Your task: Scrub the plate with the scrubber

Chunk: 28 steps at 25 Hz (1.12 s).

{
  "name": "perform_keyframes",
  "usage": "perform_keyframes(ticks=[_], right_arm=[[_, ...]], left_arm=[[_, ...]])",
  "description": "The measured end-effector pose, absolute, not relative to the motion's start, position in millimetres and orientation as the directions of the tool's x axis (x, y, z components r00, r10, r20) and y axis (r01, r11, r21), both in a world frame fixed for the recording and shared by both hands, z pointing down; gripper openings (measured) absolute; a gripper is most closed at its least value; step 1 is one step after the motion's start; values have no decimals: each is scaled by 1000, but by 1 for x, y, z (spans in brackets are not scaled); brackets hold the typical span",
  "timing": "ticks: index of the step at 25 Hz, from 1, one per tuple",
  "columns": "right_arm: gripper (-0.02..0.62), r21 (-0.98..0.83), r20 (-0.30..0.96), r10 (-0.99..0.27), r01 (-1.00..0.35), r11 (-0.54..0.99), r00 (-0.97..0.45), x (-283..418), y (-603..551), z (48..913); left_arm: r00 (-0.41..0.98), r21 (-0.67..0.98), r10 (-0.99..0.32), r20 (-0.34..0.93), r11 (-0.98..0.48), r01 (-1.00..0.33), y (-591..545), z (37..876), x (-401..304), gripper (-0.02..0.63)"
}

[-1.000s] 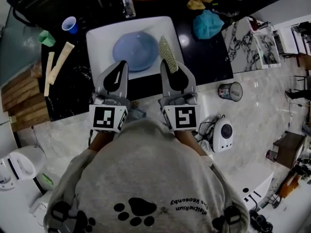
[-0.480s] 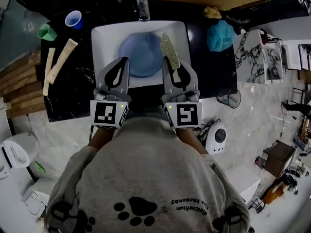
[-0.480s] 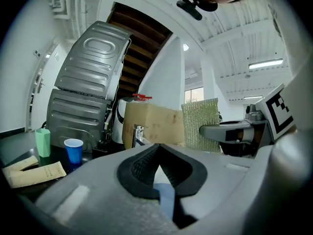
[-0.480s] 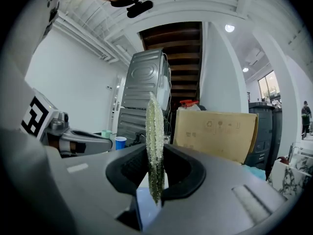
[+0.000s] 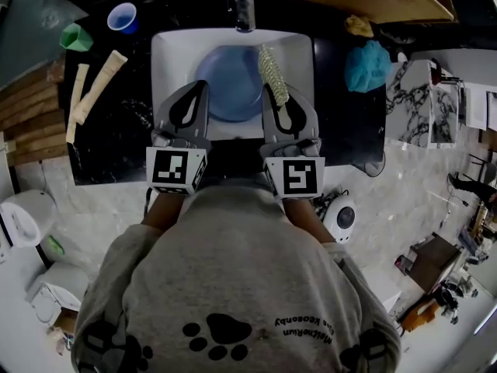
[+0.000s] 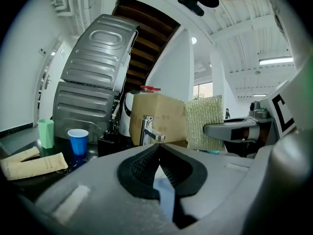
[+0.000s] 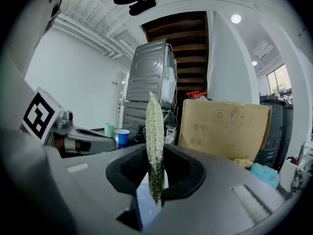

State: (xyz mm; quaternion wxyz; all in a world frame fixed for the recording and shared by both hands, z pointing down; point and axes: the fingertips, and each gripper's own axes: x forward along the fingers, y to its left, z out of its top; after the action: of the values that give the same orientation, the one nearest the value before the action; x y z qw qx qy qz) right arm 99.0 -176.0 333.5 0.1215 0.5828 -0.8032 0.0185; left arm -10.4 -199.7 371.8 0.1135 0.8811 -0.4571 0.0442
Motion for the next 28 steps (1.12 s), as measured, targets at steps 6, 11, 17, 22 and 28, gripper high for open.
perform_keyframes(ticks=[6, 11, 17, 22, 28], right_arm=[[69, 97, 248, -909, -925, 368, -335, 98, -193, 355], [69, 106, 296, -884, -907, 408, -363, 99, -203, 380], [70, 103, 345, -855, -889, 445, -388, 95, -212, 411], [69, 122, 385, -826, -864, 488, -412, 89, -221, 433], [69, 115, 420, -806, -857, 503, -417, 85, -230, 453]], left_arm=[[555, 178, -793, 251, -526, -832, -211, 402, -5, 6], [545, 172, -785, 294, -517, -838, -219, 426, -3, 6], [531, 183, -770, 354, -500, -846, -231, 452, -6, 6], [512, 201, -740, 436, -474, -857, -240, 479, -12, 6], [505, 237, -694, 513, -452, -860, -242, 507, -17, 38]])
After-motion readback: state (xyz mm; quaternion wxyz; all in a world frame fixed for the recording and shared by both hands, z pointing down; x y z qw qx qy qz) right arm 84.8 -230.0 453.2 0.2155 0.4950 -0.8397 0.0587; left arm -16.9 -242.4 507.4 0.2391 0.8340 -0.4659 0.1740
